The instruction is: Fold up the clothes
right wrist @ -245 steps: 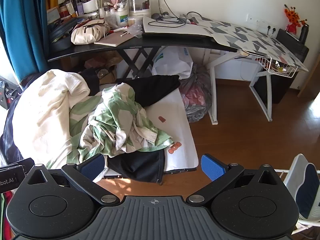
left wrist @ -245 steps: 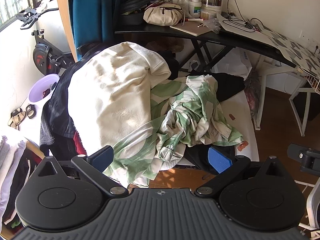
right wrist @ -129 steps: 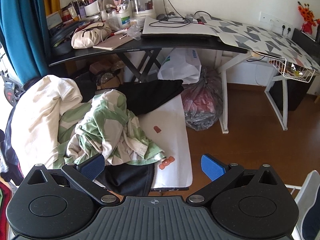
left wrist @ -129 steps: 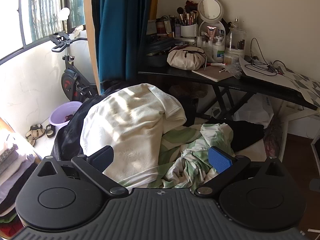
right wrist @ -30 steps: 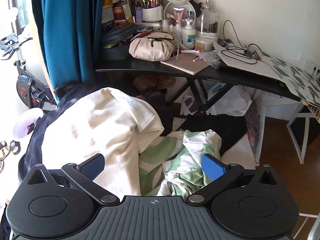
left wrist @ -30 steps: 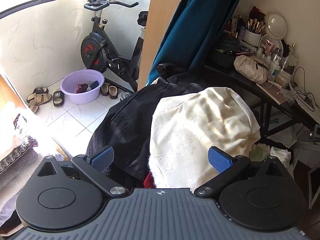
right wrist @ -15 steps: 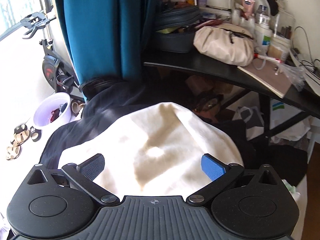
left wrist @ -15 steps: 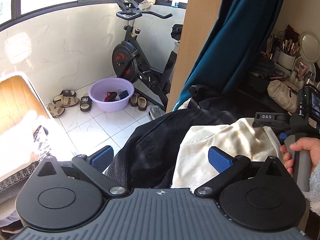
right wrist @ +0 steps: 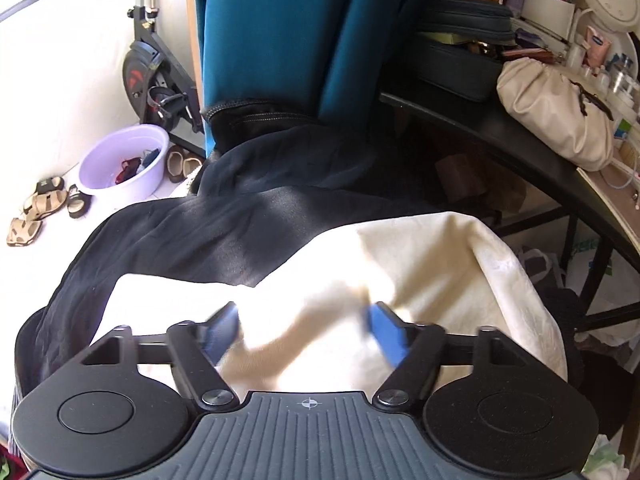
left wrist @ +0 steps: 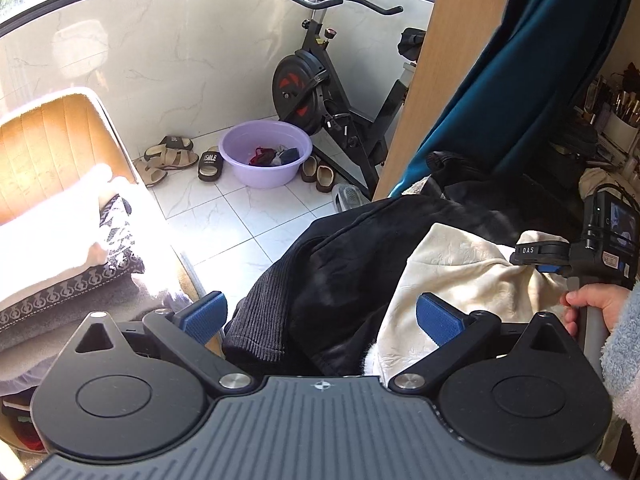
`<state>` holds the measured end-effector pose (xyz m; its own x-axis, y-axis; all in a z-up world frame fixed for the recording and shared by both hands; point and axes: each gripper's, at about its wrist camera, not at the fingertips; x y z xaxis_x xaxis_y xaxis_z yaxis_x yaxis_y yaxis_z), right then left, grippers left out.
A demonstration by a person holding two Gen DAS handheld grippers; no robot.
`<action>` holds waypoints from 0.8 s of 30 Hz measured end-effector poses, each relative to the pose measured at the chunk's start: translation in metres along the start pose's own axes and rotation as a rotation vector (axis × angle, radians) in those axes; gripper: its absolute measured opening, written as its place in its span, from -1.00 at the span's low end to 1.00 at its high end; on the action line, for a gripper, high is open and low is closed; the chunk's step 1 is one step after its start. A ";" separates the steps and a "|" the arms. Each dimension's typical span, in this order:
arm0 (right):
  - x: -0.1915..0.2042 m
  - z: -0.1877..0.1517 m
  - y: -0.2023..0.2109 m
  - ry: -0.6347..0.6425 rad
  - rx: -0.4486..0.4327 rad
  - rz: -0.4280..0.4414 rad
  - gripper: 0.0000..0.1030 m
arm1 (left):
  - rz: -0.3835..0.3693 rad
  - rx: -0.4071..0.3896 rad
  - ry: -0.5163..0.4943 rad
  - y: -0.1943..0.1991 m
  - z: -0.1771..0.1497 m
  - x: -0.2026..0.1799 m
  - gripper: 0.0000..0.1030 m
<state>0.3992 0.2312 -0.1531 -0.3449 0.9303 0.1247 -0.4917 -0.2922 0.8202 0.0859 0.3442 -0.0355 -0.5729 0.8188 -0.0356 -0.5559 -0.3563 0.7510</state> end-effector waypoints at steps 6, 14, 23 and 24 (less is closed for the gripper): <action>-0.085 -0.031 0.059 -0.202 -0.024 -0.031 -1.00 | -0.084 -0.019 -0.014 -0.006 0.005 -0.014 0.99; -0.219 -0.078 0.124 -0.452 -0.007 -0.132 -0.63 | -0.163 -0.022 -0.066 -0.006 0.001 -0.030 0.99; -0.187 -0.054 0.107 -0.455 0.003 -0.018 0.20 | -0.141 -0.026 -0.031 0.002 -0.005 -0.025 0.99; -0.175 -0.045 0.100 -0.432 0.018 0.000 0.20 | -0.134 -0.032 -0.021 0.005 -0.005 -0.023 0.99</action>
<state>0.3742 0.0294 -0.1182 0.0233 0.9386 0.3441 -0.4762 -0.2922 0.8294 0.0933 0.3217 -0.0344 -0.4798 0.8691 -0.1201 -0.6456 -0.2571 0.7191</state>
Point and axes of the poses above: each gripper's, at about its wrist camera, not at the fingertips, and y roughly against the way its jaws point, x to its left, z to its top, and after that the axes turned 10 degrees about -y, right-handed
